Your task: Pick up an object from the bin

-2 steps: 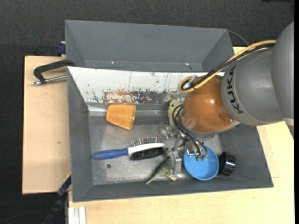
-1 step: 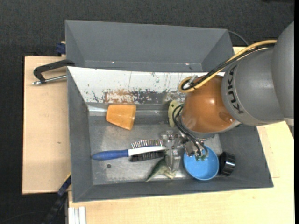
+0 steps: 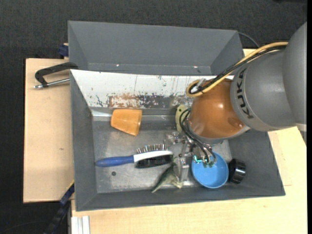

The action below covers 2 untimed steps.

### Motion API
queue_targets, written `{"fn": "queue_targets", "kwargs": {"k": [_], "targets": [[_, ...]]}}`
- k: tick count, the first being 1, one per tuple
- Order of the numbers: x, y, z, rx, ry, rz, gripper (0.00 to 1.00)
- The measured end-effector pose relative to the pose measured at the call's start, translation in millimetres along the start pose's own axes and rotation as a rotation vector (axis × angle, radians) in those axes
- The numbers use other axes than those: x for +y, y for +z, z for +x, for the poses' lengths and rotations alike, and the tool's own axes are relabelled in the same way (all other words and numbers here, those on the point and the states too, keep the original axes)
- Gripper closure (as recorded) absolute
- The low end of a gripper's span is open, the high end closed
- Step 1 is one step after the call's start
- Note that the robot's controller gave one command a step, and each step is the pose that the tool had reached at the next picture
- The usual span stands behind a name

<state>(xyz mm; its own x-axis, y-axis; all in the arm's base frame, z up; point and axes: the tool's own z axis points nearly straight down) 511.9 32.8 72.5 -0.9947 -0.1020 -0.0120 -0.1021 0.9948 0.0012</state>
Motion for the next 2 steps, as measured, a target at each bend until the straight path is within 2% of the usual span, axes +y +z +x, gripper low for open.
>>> {"fn": "queue_targets", "kwargs": {"k": [1,2], "targets": [[6,-2,-1.0,-0.003,-0.088,0.001,0.0],[-12,-42,7.7,0.004,-0.284,0.001,0.0]]}}
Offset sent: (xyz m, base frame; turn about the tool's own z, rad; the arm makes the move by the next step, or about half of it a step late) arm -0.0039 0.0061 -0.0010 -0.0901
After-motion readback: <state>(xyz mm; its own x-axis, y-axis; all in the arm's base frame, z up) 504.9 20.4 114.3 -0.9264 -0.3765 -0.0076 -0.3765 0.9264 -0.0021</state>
